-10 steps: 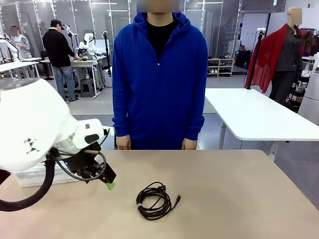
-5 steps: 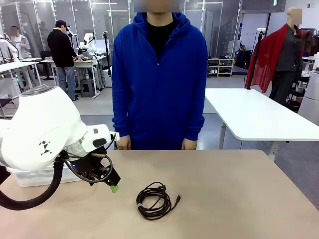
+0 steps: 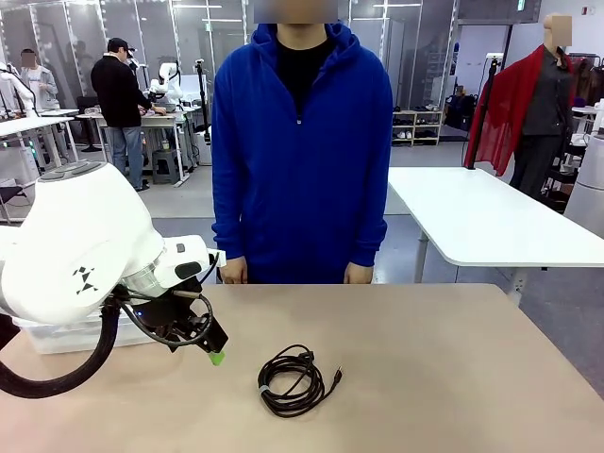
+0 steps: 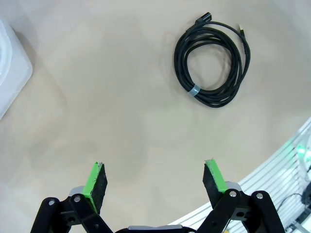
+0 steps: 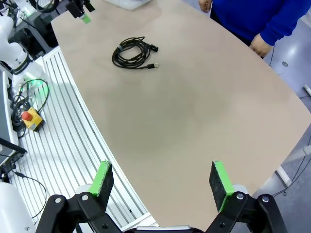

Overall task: Organize and store the cables.
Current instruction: Place the USB Extension Cable into the Organizing box.

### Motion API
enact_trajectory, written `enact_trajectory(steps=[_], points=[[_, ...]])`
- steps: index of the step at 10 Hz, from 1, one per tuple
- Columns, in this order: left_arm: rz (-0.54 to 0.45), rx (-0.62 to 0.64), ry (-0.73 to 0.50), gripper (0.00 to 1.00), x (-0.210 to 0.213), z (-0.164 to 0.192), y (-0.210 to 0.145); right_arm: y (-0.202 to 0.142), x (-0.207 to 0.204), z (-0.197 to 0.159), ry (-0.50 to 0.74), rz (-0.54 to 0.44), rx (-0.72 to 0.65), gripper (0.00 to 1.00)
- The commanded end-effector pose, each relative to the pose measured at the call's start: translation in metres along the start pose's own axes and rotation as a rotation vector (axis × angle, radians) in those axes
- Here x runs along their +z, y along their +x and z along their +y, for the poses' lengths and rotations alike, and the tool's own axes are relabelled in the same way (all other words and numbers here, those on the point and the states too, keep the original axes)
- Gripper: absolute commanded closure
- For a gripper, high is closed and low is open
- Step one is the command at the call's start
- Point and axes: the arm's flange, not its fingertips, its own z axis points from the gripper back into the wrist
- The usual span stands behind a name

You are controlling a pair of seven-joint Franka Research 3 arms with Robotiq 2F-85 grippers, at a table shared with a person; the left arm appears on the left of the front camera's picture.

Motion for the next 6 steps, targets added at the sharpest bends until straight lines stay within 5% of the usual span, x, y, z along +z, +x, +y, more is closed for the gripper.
enact_trajectory(steps=[1,6], points=[[0.001,0.003,0.000,0.00,0.002,0.000,-0.004,0.002,0.000,0.000,0.000,-0.006,0.002,0.00],[-0.007,0.068,0.067,0.00,-0.012,-0.026,0.000,0.002,0.000,0.000,0.000,-0.006,0.002,0.00]])
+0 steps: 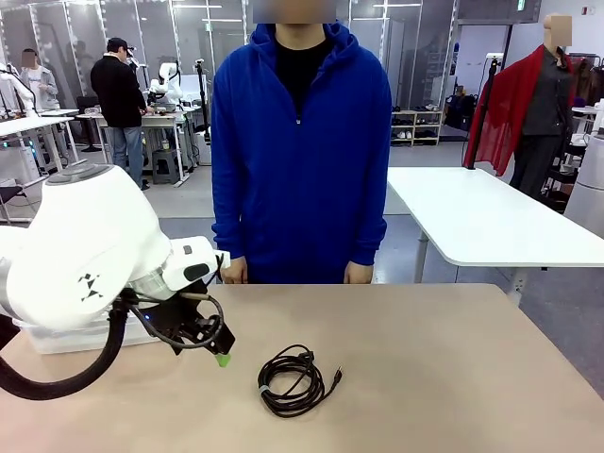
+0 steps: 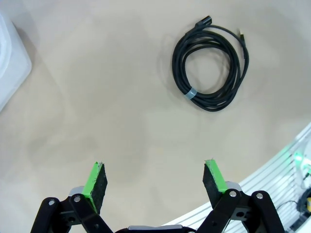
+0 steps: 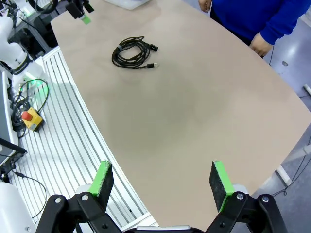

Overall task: Organize and store the cables.
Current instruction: Place the USB Extension Cable into the Organizing box.

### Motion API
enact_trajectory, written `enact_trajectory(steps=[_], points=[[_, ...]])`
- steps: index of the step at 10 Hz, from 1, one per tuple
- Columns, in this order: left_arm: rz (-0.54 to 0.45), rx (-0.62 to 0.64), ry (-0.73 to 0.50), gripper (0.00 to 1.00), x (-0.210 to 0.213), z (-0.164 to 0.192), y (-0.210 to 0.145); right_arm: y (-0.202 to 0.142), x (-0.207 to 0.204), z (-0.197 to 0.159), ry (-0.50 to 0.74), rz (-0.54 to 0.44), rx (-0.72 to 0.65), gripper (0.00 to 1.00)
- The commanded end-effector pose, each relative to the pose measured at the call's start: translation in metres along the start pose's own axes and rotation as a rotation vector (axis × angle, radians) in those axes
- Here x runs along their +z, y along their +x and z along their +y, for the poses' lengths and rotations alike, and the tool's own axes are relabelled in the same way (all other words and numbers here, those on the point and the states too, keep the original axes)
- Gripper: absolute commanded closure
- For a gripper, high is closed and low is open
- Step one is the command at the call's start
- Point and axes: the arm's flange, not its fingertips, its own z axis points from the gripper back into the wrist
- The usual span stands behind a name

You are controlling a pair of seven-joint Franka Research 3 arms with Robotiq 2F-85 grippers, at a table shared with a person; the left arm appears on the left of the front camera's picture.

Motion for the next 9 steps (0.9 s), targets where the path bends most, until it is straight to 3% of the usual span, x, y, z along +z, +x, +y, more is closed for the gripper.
enact_trajectory(steps=[1,6,9], points=[[0.016,0.052,0.055,0.00,-0.016,-0.016,0.003,0.002,0.000,0.000,0.000,-0.007,0.004,0.00],[0.053,0.227,0.084,0.00,-0.044,-0.053,0.011,0.002,0.000,0.000,0.000,-0.007,0.004,0.00],[0.064,0.216,0.073,0.00,-0.062,-0.061,0.020,0.002,0.000,0.000,0.000,-0.007,0.004,0.00]])
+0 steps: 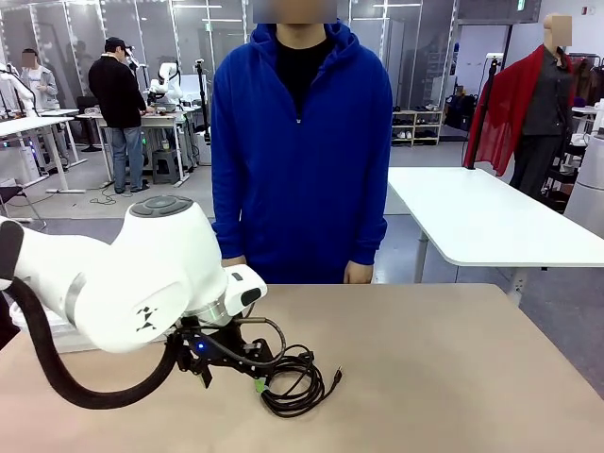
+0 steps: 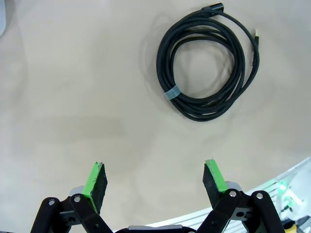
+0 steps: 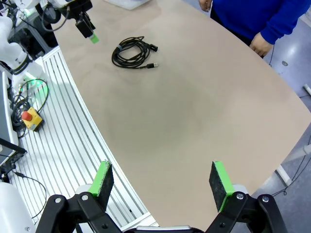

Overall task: Organize and store the cables.
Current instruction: Place the USB Extension Cable into the Organizing box.

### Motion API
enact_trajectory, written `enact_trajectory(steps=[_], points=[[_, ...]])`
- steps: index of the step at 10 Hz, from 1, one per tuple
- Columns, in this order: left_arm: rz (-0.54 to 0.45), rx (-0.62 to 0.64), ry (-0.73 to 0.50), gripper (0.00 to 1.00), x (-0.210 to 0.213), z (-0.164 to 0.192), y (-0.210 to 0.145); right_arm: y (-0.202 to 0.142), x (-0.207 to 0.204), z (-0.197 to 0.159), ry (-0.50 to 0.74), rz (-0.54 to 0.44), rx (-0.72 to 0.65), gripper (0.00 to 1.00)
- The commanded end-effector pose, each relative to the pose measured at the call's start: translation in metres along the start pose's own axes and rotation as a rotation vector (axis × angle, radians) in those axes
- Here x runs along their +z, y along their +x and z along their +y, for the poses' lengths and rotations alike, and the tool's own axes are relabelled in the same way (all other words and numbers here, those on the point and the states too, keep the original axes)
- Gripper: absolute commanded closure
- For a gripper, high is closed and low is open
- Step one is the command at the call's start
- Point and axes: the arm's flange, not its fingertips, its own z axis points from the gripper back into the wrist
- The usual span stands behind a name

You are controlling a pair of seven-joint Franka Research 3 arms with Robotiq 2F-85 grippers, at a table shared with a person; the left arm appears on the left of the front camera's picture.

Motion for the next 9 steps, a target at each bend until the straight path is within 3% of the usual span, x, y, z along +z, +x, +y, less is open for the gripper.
enact_trajectory(steps=[1,9], points=[[-0.026,0.008,0.044,0.00,-0.015,-0.012,0.018,0.002,0.000,0.000,0.001,-0.007,0.004,0.00],[-0.034,0.024,0.076,0.00,-0.051,-0.019,0.053,0.002,0.000,0.000,0.001,-0.007,0.004,0.00]])
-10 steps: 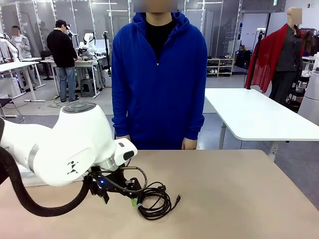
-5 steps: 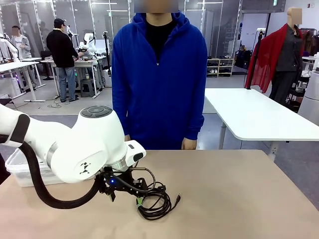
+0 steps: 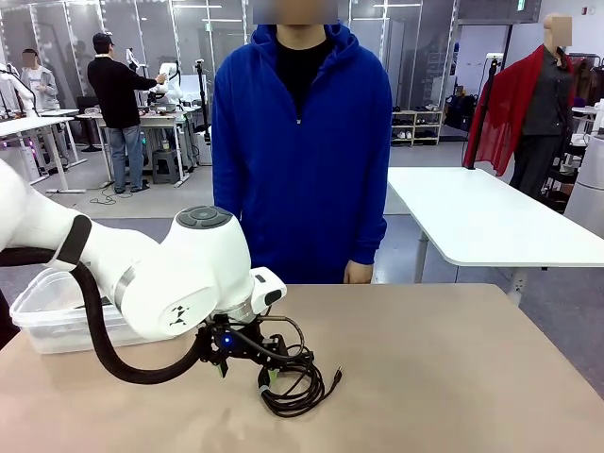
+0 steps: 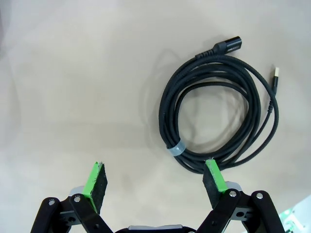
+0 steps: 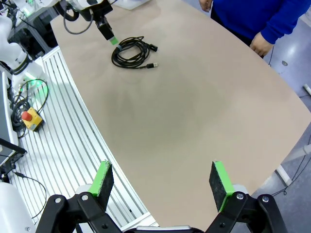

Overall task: Organize and store the cables.
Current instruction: Place the USB Extension Cable into the Organizing box.

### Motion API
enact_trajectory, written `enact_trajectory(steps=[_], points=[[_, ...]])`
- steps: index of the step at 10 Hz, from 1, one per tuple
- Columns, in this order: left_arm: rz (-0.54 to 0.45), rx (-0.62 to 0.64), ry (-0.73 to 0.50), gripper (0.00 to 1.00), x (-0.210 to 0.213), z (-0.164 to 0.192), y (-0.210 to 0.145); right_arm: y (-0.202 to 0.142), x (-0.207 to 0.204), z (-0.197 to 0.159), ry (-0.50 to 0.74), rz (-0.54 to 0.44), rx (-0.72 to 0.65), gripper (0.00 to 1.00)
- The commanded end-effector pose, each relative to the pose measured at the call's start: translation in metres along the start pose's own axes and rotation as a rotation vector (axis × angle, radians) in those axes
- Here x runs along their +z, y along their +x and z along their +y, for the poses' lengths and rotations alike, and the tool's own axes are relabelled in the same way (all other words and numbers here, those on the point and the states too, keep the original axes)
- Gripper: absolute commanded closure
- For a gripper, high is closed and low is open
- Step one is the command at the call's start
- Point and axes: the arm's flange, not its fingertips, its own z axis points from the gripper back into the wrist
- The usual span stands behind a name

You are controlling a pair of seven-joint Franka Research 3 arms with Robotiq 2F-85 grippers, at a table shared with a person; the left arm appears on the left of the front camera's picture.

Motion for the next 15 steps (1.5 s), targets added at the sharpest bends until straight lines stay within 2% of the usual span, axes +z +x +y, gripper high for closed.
enact_trajectory(steps=[1,8,9,11,12,13,14,15], points=[[-0.022,0.012,0.012,0.00,-0.016,-0.013,0.013,0.002,0.000,0.000,0.002,-0.007,0.005,0.00],[0.032,0.041,0.026,0.00,-0.050,-0.021,0.027,0.002,0.000,0.000,0.002,-0.007,0.005,0.00],[0.052,0.058,0.032,0.09,-0.052,-0.021,0.027,0.002,0.000,0.000,0.002,-0.007,0.005,0.00],[0.054,0.069,0.043,0.18,-0.049,-0.023,0.025,0.002,0.000,0.000,0.002,-0.007,0.005,0.00],[0.057,0.071,0.047,0.34,-0.048,-0.024,0.024,0.002,0.000,0.000,0.002,-0.007,0.005,0.00],[0.057,0.077,0.046,0.37,-0.046,-0.025,0.024,0.002,0.000,0.000,0.002,-0.007,0.005,0.00],[0.069,0.091,0.040,0.54,-0.042,-0.028,0.020,0.002,0.000,0.000,0.002,-0.007,0.005,0.00],[0.077,0.149,0.062,0.43,-0.034,-0.033,0.015,0.002,0.000,0.000,0.002,-0.007,0.005,0.00]])
